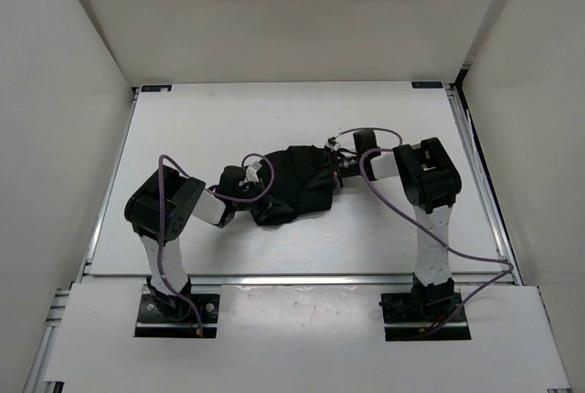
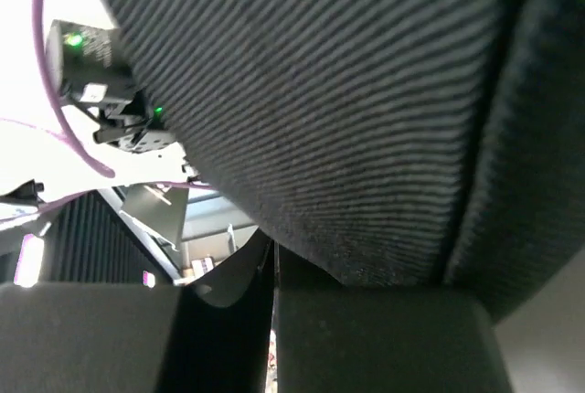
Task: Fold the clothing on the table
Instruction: Fold the skirt
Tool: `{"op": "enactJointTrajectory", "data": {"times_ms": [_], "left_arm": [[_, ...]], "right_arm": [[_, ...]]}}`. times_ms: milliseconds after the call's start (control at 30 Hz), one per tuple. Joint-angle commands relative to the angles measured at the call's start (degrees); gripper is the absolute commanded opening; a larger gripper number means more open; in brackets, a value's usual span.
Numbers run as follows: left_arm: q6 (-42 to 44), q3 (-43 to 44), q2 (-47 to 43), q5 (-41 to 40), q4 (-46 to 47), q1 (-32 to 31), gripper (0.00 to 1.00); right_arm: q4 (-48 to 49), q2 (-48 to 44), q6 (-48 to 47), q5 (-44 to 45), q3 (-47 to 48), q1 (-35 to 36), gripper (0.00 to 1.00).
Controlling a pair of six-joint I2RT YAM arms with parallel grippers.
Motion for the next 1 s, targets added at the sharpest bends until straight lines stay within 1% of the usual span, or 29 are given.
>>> {"op": "enactJointTrajectory", "data": {"times_ms": [0,100,200,333,367,400,433,467,533,567,600,667,700,733,800,867,900,967], "left_arm": [[1.72,1.28,-0.12,-0.95,-2.38,1.41,0.00],[5.31,3.46,-4.77,-2.70,-7.20,2.90,0.00],[7.61,5.75,-11.54,-3.24,-8.37,3.43,0.00],[7.70,8.31,-21.45,-3.23,-10.29,5.01,0.00],[7.61,7.79,-24.44,-4.28,-11.17,5.28,0.00],[7.26,6.39,-26.99,-5.68,-11.52,6.67,0.00],[7.61,5.51,-28.67,-6.05,-12.31,7.73,0.00],[7.35,3.93,-31.21,-8.23,-14.32,8.70,0.00],[11.02,0.94,-36.40,-12.54,-21.42,10.54,0.00],[12.95,0.67,-37.47,-13.51,-23.55,11.77,0.01],[13.58,-0.29,-39.74,-15.35,-27.22,12.31,0.01],[13.24,-3.10,-45.27,-16.51,-30.85,15.81,0.00],[13.06,-3.81,-46.61,-16.86,-31.30,16.87,0.02],[13.06,-4.77,-49.32,-17.30,-32.87,18.97,0.08],[13.85,-5.13,-53.01,-18.00,-36.30,20.74,0.09],[15.69,-3.47,-55.93,-17.83,-41.04,22.32,0.09],[16.39,-3.03,-57.15,-17.74,-43.49,22.68,0.10],[17.45,-0.93,-59.00,-18.88,-49.21,22.33,0.09]], "right_arm": [[-0.12,1.28,0.22,1.82,4.93,0.46,0.00],[-0.03,1.20,0.05,1.57,6.52,1.08,0.00],[2.42,-2.13,-0.13,0.33,6.26,0.64,0.00],[10.14,-9.24,2.59,-4.66,4.32,0.46,0.00],[10.07,-9.96,1.03,-6.16,4.93,0.72,0.00],[7.29,-10.57,0.14,-6.52,5.90,0.73,0.00],[6.04,-10.67,-2.48,-6.96,6.60,0.90,0.00],[5.42,-10.58,-2.77,-6.44,7.48,1.08,0.00],[7.25,-7.87,1.95,-5.04,8.10,0.91,0.00],[10.83,-6.03,6.94,-3.90,7.76,0.82,0.00],[10.25,-5.14,7.94,-3.19,9.67,0.73,0.00],[8.58,-1.46,5.95,-3.19,12.65,1.34,0.00],[8.06,-0.40,5.93,-3.53,13.89,1.25,0.00],[7.35,2.40,7.15,-2.93,15.38,1.43,0.00],[6.13,7.06,8.04,-1.88,17.58,1.25,0.00],[3.92,10.67,7.69,0.14,19.35,1.08,0.00],[3.40,12.34,9.26,1.02,20.05,0.73,0.00],[1.90,14.19,8.39,1.30,22.42,0.46,0.00]]}}
